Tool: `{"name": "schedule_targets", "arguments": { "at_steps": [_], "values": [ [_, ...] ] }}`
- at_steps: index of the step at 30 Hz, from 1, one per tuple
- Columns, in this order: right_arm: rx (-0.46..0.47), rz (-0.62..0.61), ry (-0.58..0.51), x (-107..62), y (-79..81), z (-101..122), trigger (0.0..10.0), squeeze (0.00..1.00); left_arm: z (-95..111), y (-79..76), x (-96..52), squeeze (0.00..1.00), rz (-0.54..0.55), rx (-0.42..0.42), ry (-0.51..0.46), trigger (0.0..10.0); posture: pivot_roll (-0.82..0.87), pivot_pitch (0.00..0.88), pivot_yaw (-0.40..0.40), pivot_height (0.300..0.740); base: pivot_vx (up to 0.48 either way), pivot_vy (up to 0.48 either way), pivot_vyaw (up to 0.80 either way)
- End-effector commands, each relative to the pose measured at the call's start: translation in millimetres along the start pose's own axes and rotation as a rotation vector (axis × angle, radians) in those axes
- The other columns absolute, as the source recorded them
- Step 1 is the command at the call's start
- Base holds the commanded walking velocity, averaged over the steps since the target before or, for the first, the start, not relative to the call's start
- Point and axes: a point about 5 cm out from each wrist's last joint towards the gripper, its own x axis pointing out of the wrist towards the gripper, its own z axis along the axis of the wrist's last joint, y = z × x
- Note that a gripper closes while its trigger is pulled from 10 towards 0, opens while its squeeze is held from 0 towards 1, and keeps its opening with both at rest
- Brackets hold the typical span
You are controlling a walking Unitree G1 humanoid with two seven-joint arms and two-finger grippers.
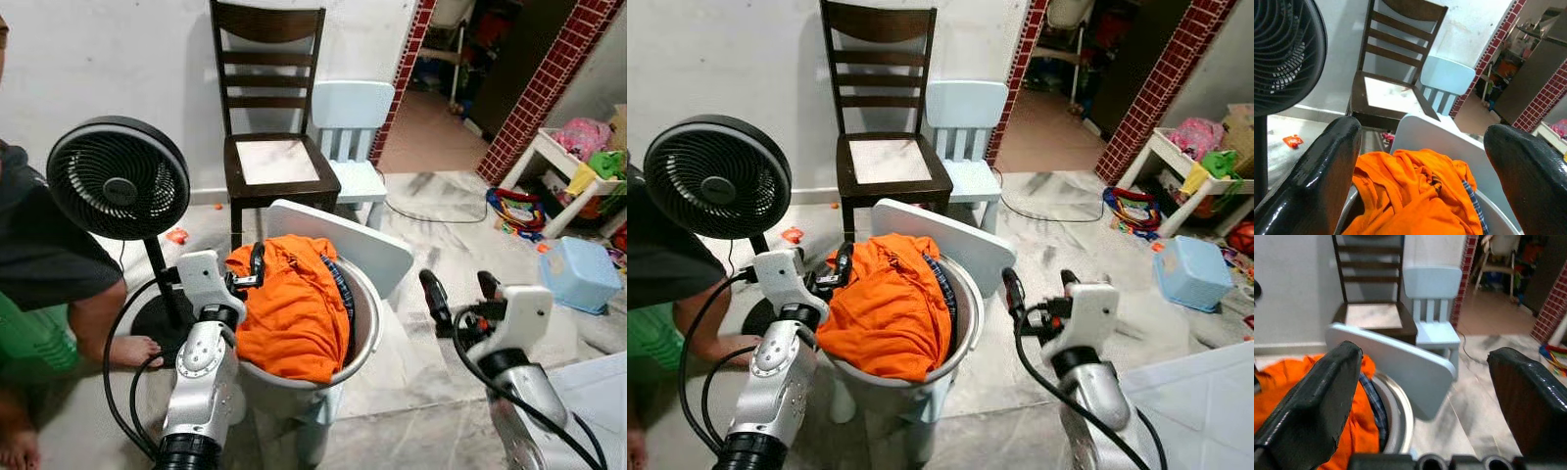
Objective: Hang hanger
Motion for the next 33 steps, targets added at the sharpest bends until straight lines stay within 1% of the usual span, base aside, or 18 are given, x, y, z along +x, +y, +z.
{"name": "schedule_targets", "arguments": {
  "at_steps": [1,4,5,7,9,10,12,15,18,21,22,23,26,27,28,29,31,33],
  "values": [
    [-0.017,-0.007,0.008,-8.1,-3.7,4.6,10.0,0.00,-11.6,-23.3,-10.0,0.00,-0.024,-0.068,0.040,10.0,-0.11,0.121,-0.159,0.740,0.000,0.000,0.00],
    [-0.025,-0.013,0.036,-17.8,-6.0,4.3,10.0,0.00,-12.2,-28.9,-15.3,0.00,-0.023,-0.093,0.053,10.0,-0.12,0.150,-0.167,0.740,0.000,0.000,0.00],
    [-0.025,-0.013,0.036,-17.8,-6.0,4.3,10.0,0.00,-12.2,-28.9,-15.3,0.00,-0.023,-0.093,0.053,10.0,-0.12,0.150,-0.167,0.740,0.000,0.000,0.00],
    [-0.027,-0.015,0.054,-22.9,-6.1,4.3,10.0,0.00,-10.8,-32.3,-17.7,0.00,-0.023,-0.106,0.058,10.0,-0.13,0.166,-0.173,0.740,0.000,0.000,0.00],
    [-0.029,-0.010,0.077,-29.9,-4.9,4.1,10.0,0.00,-10.8,-36.6,-21.6,0.00,-0.024,-0.120,0.068,10.0,-0.14,0.195,-0.183,0.740,0.000,0.000,0.00],
    [-0.029,-0.010,0.077,-29.9,-4.9,4.1,10.0,0.00,-10.8,-36.6,-21.6,0.00,-0.024,-0.120,0.068,10.0,-0.14,0.195,-0.183,0.740,0.000,0.000,0.00],
    [-0.031,-0.006,0.095,-36.2,-3.7,4.6,10.0,0.00,-12.7,-39.3,-26.1,0.00,-0.020,-0.131,0.082,10.0,-0.15,0.211,-0.189,0.740,0.000,0.000,0.00],
    [-0.032,-0.006,0.100,-38.0,-3.4,5.1,10.0,0.00,-13.7,-39.6,-27.3,0.00,-0.014,-0.140,0.092,10.0,-0.16,0.216,-0.192,0.740,0.000,0.000,0.00],
    [-0.042,-0.005,0.119,-42.6,-5.4,8.0,10.0,0.00,-19.7,-40.4,-26.6,0.00,0.050,-0.232,0.152,10.0,-0.17,0.233,-0.203,0.740,0.000,0.000,0.00],
    [-0.045,-0.005,0.124,-43.7,-6.1,8.7,10.0,0.00,-20.5,-41.2,-26.3,0.00,0.060,-0.254,0.163,10.0,-0.18,0.235,-0.208,0.740,0.000,0.000,0.00],
    [-0.051,-0.001,0.132,-45.5,-7.5,11.5,10.0,0.00,-23.9,-44.7,-25.3,0.00,0.083,-0.319,0.198,10.0,-0.19,0.238,-0.217,0.740,0.000,0.000,0.00],
    [-0.051,-0.001,0.132,-45.5,-7.5,11.5,10.0,0.00,-23.9,-44.7,-25.3,0.00,0.083,-0.319,0.198,10.0,-0.19,0.238,-0.217,0.740,0.000,0.000,0.00],
    [-0.074,0.010,0.140,-46.0,-11.1,17.3,10.0,0.00,-33.9,-51.7,-23.7,0.00,0.130,-0.446,0.266,10.0,-0.22,0.241,-0.229,0.740,0.000,0.000,0.00],
    [-0.078,0.011,0.141,-46.0,-11.7,18.4,10.0,0.00,-34.7,-52.6,-23.9,0.00,0.138,-0.467,0.271,10.0,-0.22,0.241,-0.230,0.740,0.000,0.000,0.00],
    [-0.082,0.011,0.141,-46.3,-12.3,19.4,10.0,0.00,-36.6,-52.7,-24.4,0.00,0.154,-0.494,0.283,10.0,-0.23,0.241,-0.233,0.740,0.000,0.000,0.00],
    [-0.082,0.011,0.141,-46.3,-12.3,19.4,10.0,0.00,-36.6,-52.7,-24.4,0.00,0.154,-0.494,0.283,10.0,-0.23,0.241,-0.233,0.740,0.000,0.000,0.00],
    [-0.089,0.012,0.144,-47.7,-13.6,21.5,10.0,0.00,-42.3,-50.2,-25.5,0.00,0.190,-0.552,0.307,10.0,-0.24,0.242,-0.234,0.740,0.000,0.000,0.00],
    [-0.093,0.012,0.149,-49.0,-13.7,21.7,10.0,0.00,-44.5,-46.7,-24.8,0.00,0.207,-0.572,0.318,10.0,-0.24,0.242,-0.234,0.740,0.000,0.000,0.00]
  ]
}}
